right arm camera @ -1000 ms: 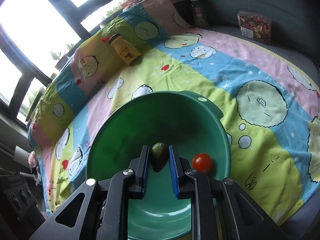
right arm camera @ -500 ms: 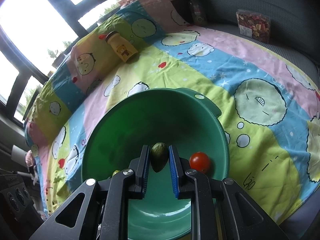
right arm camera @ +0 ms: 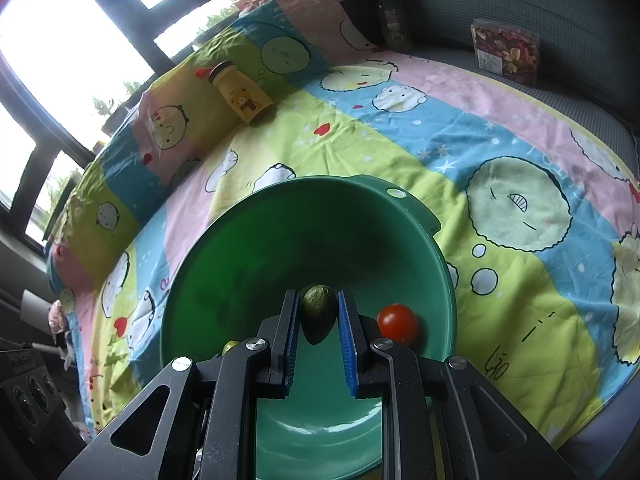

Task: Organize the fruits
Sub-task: 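Open the left gripper over the bowl while the right gripper releases its olive, then move both open grippers back toward the remaining fruit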

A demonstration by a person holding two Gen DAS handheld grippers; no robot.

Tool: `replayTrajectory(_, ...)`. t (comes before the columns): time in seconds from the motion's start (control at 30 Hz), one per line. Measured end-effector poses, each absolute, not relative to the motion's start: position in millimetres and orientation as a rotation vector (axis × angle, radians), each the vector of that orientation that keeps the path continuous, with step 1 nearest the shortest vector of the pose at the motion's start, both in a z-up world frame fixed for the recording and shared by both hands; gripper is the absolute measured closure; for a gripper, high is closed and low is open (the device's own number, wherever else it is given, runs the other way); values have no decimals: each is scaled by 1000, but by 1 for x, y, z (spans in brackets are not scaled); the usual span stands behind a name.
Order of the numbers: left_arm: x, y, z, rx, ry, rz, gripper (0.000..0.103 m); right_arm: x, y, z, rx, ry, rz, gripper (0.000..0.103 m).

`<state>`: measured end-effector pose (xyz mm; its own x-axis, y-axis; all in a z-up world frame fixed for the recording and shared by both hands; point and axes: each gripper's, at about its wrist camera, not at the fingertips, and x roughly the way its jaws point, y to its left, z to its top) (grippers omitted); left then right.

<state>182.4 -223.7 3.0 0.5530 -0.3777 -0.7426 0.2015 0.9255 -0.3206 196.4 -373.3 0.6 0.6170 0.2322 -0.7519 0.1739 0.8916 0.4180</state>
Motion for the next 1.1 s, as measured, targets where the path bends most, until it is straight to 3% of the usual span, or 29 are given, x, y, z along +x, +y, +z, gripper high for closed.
replayTrajectory(0.3, 176, -227, 6, -160, 903, -326, 82, 192, -375, 6, 516, 892, 58, 82)
replayTrajectory(0.47, 170, -221, 18, -180, 872, -334, 69, 191, -371, 10, 503, 890, 62, 81)
replayTrajectory(0.53, 166, -216, 24, -190, 855, -326, 59, 190, -370, 11, 505, 887, 67, 75)
replayTrajectory(0.83, 132, -166, 48, -254, 791, -219, 41, 178, -352, 30, 477, 833, 137, 47)
replayTrajectory(1.1, 85, -89, 51, -294, 768, -1, 34, 168, -309, 44, 404, 830, 272, 46)
